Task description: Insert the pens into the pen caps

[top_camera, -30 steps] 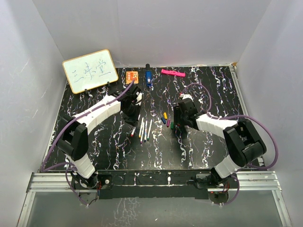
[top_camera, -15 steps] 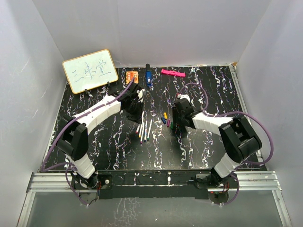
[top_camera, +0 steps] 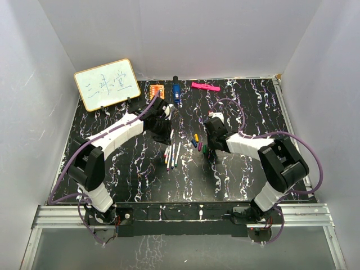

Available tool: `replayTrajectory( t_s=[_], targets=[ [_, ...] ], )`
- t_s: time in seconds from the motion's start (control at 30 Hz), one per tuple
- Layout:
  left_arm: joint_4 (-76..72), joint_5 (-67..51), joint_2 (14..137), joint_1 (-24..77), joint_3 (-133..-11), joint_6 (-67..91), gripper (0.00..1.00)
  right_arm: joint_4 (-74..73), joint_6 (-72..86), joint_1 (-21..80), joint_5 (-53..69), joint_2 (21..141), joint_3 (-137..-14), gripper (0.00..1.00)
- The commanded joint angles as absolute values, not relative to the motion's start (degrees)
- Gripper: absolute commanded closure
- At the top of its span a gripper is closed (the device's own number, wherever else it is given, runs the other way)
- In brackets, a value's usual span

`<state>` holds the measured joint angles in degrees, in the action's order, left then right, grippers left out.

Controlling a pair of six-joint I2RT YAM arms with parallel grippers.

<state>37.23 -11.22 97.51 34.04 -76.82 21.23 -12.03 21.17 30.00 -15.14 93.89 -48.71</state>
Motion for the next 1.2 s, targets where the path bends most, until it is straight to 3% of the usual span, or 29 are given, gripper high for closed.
replayTrajectory(
  t_s=[0.0,0.47,0.87,1.17],
  targets=[
    [36.0,-12.9,95.5,34.3,-76.1,21.2,1.0,-15.3,22.7,30.2,-16.3,96.4,-50.2,0.99],
    [23.1,-13.1,90.9,34.4,-66.3,21.9,1.0,-12.8,23.1,30.3,-20.1,89.5,-55.2,1.0],
    [-5.4,-16.9,80.6,38.8,-51.5,26.8,1.0,21.9,25.9,30.3,-1.7,72.6,-42.7,1.0],
    [-18.8,-15.4,79.6,46.2,-46.3,25.8,1.0,40.9,30.2,30.3,7.7,65.0,-31.7,1.0]
  ],
)
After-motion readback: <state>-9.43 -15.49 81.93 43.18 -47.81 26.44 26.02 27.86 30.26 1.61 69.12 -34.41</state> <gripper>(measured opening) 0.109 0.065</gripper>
